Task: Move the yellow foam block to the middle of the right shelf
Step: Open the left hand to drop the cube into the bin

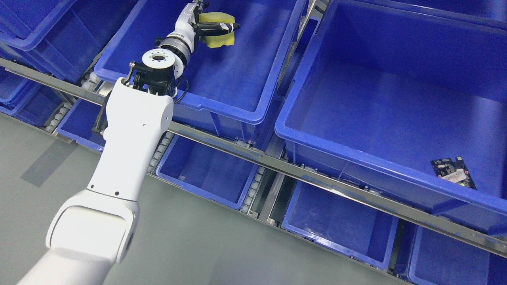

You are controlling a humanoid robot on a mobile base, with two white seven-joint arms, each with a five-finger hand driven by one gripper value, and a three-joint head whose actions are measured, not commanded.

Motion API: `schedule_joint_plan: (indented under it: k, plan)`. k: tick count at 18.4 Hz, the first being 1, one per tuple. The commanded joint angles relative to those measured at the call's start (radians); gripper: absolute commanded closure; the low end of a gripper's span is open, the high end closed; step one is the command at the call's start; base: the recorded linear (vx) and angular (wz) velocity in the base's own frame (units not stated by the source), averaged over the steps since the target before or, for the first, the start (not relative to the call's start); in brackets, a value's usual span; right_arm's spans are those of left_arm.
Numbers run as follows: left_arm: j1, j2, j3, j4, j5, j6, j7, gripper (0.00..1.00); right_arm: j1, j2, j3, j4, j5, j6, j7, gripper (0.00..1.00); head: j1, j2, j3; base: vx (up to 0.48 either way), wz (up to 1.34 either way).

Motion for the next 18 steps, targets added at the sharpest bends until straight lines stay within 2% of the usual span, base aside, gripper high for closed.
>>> schedule_joint_plan:
  k: [1, 3, 6, 10, 13, 14, 16, 17, 18]
  plan:
    - [-0.010, 0.017, -0.092, 0.022, -0.398, -0.002, -0.185, 0.00, -0.002, -0.017, 0.000, -0.017, 0.000, 0.001, 0.000, 0.00, 0.0000, 0.000, 0.000, 0.000, 0.00]
    - [-0.003, 0.017, -0.092, 0.023, -0.554, -0.014, -0.315, 0.00, -0.002, -0.017, 0.000, -0.017, 0.000, 0.001, 0.000, 0.00, 0.0000, 0.000, 0.000, 0.000, 0.00]
    - [-0.012, 0.017, -0.092, 0.025, -0.662, -0.100, -0.339, 0.00, -0.002, -0.017, 0.000, -0.017, 0.000, 0.001, 0.000, 0.00, 0.0000, 0.000, 0.000, 0.000, 0.00]
    - [-0.047, 0.045, -0.063, 0.023, -0.693, -0.109, -0.339, 0.00, -0.002, -0.017, 0.000, -0.017, 0.000, 0.001, 0.000, 0.00, 0.0000, 0.000, 0.000, 0.000, 0.00]
    - [-0.037, 0.022, 0.059, 0.014, -0.687, -0.111, -0.334, 0.00, -0.002, -0.017, 0.000, -0.017, 0.000, 0.001, 0.000, 0.00, 0.0000, 0.000, 0.000, 0.000, 0.00]
    - [-0.033, 0.017, 0.075, 0.016, -0.687, -0.111, -0.334, 0.06, -0.002, -0.017, 0.000, -0.017, 0.000, 0.001, 0.000, 0.00, 0.0000, 0.000, 0.000, 0.000, 0.00]
    - [-0.017, 0.017, 0.095, 0.014, -0.675, -0.138, -0.337, 0.32, -0.002, -0.017, 0.000, -0.017, 0.000, 0.001, 0.000, 0.00, 0.0000, 0.000, 0.000, 0.000, 0.00]
    - [0.000, 0.017, 0.130, 0.012, -0.652, -0.202, -0.334, 0.51, -0.003, -0.017, 0.000, -0.017, 0.000, 0.001, 0.000, 0.00, 0.0000, 0.000, 0.000, 0.000, 0.00]
    - [0.034, 0.017, 0.193, 0.012, -0.623, -0.332, -0.333, 0.83, -0.002, -0.017, 0.000, -0.017, 0.000, 0.001, 0.000, 0.00, 0.0000, 0.000, 0.000, 0.000, 0.00]
